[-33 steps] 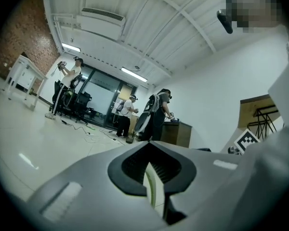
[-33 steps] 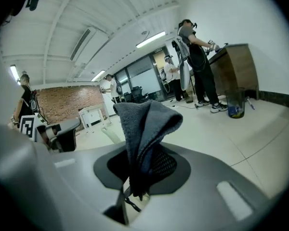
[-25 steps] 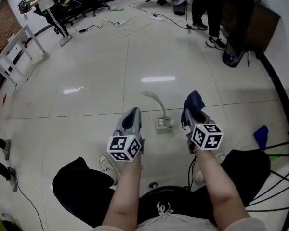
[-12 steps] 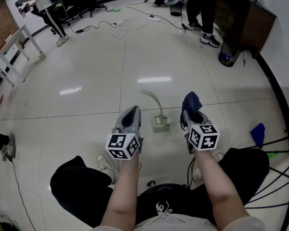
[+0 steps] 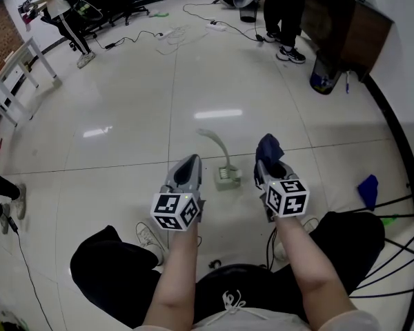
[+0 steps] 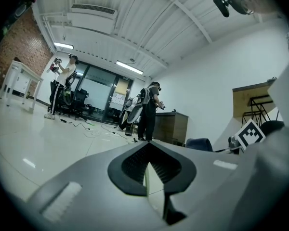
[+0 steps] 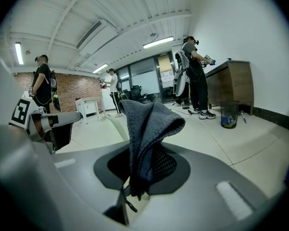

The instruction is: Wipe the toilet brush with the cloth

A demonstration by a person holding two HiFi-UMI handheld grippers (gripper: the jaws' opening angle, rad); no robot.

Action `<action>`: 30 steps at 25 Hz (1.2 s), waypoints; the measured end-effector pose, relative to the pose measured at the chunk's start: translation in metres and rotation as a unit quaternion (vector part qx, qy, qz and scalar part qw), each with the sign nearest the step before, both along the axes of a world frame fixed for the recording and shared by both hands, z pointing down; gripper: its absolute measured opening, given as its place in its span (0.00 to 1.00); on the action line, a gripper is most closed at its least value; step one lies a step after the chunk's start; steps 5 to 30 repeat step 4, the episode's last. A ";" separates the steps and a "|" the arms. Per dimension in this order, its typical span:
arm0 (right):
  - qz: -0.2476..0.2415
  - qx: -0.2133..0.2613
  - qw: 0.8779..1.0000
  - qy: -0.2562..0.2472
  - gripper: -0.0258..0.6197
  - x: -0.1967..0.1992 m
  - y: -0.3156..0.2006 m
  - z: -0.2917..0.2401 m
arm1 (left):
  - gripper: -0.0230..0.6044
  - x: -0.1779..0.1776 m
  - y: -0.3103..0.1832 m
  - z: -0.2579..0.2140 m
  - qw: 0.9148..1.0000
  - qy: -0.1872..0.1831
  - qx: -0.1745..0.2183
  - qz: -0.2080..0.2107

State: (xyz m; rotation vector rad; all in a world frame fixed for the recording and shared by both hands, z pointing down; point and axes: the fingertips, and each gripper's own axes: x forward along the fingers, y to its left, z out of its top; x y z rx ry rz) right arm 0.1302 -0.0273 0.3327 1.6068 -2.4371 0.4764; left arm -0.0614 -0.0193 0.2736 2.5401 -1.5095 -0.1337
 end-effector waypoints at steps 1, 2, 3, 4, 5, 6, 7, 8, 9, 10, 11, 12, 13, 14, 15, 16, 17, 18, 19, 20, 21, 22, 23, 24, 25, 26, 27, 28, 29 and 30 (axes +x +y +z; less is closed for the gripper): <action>0.000 -0.001 1.000 0.000 0.15 0.000 0.000 0.001 | 0.05 0.001 0.000 0.001 1.000 0.000 -0.001 0.002; 0.001 -0.001 1.000 0.001 0.15 0.001 0.000 0.002 | 0.05 0.002 0.000 0.003 1.000 0.000 -0.003 0.003; 0.001 -0.001 1.000 0.001 0.15 0.001 0.001 0.004 | 0.05 0.003 0.001 0.005 1.000 0.000 -0.004 0.005; 0.002 -0.002 1.000 0.002 0.15 0.001 0.002 0.006 | 0.05 0.003 0.001 0.007 1.000 0.000 -0.005 0.006; 0.002 -0.002 1.000 0.002 0.15 0.001 0.002 0.006 | 0.05 0.003 0.001 0.007 1.000 0.000 -0.005 0.006; 0.002 -0.002 1.000 0.002 0.15 0.001 0.002 0.006 | 0.05 0.003 0.001 0.007 1.000 0.000 -0.005 0.006; 0.002 -0.002 1.000 0.002 0.15 0.001 0.002 0.006 | 0.05 0.003 0.001 0.007 1.000 0.000 -0.005 0.006; 0.002 -0.002 1.000 0.002 0.15 0.001 0.002 0.006 | 0.05 0.003 0.001 0.007 1.000 0.000 -0.005 0.006; 0.002 -0.002 1.000 0.002 0.15 0.001 0.002 0.006 | 0.05 0.003 0.001 0.007 1.000 0.000 -0.005 0.006; 0.002 -0.002 1.000 0.002 0.15 0.001 0.002 0.006 | 0.05 0.003 0.001 0.007 1.000 0.000 -0.005 0.006; 0.002 -0.002 1.000 0.002 0.15 0.001 0.002 0.006 | 0.05 0.003 0.001 0.007 1.000 0.000 -0.005 0.006; 0.002 -0.002 1.000 0.002 0.15 0.001 0.002 0.006 | 0.05 0.003 0.001 0.007 1.000 0.000 -0.005 0.006; 0.002 -0.002 1.000 0.002 0.15 0.001 0.002 0.006 | 0.05 0.003 0.001 0.007 1.000 0.000 -0.005 0.006; 0.002 -0.002 1.000 0.002 0.15 0.001 0.002 0.006 | 0.05 0.003 0.001 0.007 1.000 0.000 -0.005 0.006; 0.002 -0.002 1.000 0.002 0.15 0.001 0.002 0.006 | 0.05 0.003 0.001 0.007 1.000 0.000 -0.005 0.006; 0.002 -0.002 1.000 0.002 0.15 0.001 0.002 0.006 | 0.05 0.003 0.001 0.007 1.000 0.000 -0.005 0.006; 0.002 -0.002 1.000 0.002 0.15 0.001 0.002 0.006 | 0.05 0.003 0.001 0.007 1.000 0.000 -0.005 0.006; 0.002 -0.002 1.000 0.002 0.15 0.001 0.002 0.006 | 0.05 0.003 0.001 0.007 1.000 0.000 -0.005 0.006; 0.002 -0.002 1.000 0.002 0.15 0.001 0.002 0.006 | 0.05 0.003 0.001 0.007 1.000 0.000 -0.005 0.006; 0.002 -0.002 1.000 0.002 0.15 0.001 0.002 0.006 | 0.05 0.003 0.001 0.007 1.000 0.000 -0.005 0.006; 0.002 -0.002 1.000 0.002 0.15 0.001 0.002 0.006 | 0.05 0.003 0.001 0.007 1.000 0.000 -0.005 0.006; 0.002 -0.002 1.000 0.002 0.15 0.001 0.002 0.006 | 0.05 0.003 0.001 0.007 1.000 0.000 -0.005 0.006; 0.002 -0.002 1.000 0.002 0.15 0.001 0.002 0.006 | 0.05 0.003 0.001 0.007 1.000 0.000 -0.005 0.006; 0.002 -0.002 1.000 0.002 0.15 0.001 0.002 0.006 | 0.05 0.003 0.001 0.007 1.000 0.000 -0.005 0.006; 0.002 -0.002 1.000 0.002 0.15 0.001 0.002 0.006 | 0.05 0.003 0.001 0.007 1.000 0.000 -0.005 0.006; 0.002 -0.002 1.000 0.002 0.15 0.001 0.002 0.006 | 0.05 0.003 0.001 0.007 1.000 0.000 -0.005 0.006; 0.002 -0.002 1.000 0.002 0.15 0.001 0.002 0.006 | 0.05 0.003 0.001 0.007 1.000 0.000 -0.005 0.006; 0.002 -0.002 1.000 0.002 0.15 0.001 0.002 0.006 | 0.05 0.003 0.001 0.007 1.000 0.000 -0.005 0.006; 0.002 -0.002 1.000 0.002 0.15 0.001 0.002 0.006 | 0.05 0.003 0.001 0.007 1.000 0.000 -0.005 0.006; 0.002 -0.002 1.000 0.002 0.15 0.001 0.002 0.006 | 0.05 0.003 0.001 0.007 1.000 0.000 -0.005 0.006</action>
